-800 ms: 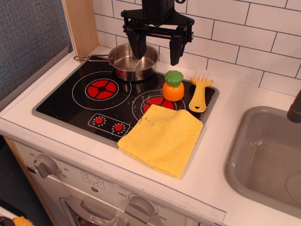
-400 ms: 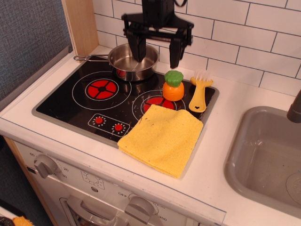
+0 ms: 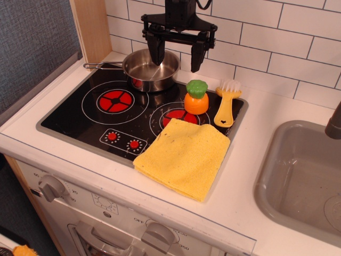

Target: Move the pot to the towel

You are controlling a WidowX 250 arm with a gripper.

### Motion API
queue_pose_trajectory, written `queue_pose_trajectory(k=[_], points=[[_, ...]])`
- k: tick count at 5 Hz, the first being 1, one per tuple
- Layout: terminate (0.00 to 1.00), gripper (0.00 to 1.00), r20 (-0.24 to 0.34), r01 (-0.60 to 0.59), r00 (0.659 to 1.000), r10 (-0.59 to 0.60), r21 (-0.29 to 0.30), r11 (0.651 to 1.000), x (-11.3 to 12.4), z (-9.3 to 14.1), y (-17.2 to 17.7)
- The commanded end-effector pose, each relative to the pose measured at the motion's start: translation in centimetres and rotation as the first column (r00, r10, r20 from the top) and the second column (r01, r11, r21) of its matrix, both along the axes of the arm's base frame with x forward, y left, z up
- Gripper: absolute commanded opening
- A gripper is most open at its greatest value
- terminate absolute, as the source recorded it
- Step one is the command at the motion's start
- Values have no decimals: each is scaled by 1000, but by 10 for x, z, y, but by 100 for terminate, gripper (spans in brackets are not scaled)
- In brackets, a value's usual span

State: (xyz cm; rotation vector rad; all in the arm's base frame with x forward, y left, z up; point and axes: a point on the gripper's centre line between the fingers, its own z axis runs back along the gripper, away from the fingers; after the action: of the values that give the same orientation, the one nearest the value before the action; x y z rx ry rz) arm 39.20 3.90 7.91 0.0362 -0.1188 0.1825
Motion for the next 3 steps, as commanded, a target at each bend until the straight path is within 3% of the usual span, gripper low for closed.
queue_pose_trajectory(k=[1,3], points=[[0,100,46,-27,999,26,38,999,34,-13,12],[0,100,-3,-43,999,43,35,998,41,-37,28]])
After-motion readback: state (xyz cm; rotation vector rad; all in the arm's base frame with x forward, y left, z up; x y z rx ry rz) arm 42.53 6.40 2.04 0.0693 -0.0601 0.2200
